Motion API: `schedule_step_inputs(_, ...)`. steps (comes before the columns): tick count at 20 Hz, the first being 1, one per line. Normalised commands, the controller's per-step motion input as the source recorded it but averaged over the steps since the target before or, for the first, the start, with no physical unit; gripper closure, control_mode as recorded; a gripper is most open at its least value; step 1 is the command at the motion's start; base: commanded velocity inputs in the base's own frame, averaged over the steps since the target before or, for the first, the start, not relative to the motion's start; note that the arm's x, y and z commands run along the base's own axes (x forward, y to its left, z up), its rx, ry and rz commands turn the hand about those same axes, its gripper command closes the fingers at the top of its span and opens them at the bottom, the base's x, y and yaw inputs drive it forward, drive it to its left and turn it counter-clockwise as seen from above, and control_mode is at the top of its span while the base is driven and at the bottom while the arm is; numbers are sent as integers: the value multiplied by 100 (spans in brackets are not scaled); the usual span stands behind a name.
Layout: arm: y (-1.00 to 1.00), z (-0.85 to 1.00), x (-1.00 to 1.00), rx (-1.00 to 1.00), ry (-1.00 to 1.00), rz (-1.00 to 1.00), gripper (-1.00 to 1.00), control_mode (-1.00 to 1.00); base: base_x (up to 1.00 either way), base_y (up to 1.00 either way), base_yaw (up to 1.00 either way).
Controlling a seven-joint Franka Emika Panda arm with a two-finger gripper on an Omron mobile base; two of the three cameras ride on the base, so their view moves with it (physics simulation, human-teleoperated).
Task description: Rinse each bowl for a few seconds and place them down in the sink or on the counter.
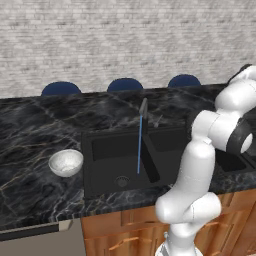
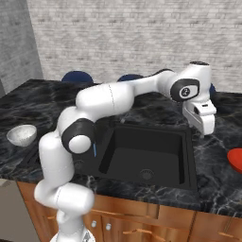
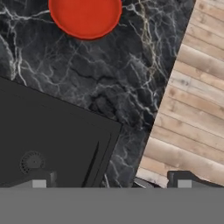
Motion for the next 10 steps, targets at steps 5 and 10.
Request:
schedule_step_inputs(5, -53, -12, 0, 2, 0, -3, -100, -100, 0, 0, 0)
schedule_step_inputs(10, -18, -11, 2, 0, 0, -18, -100, -100, 0, 0, 0)
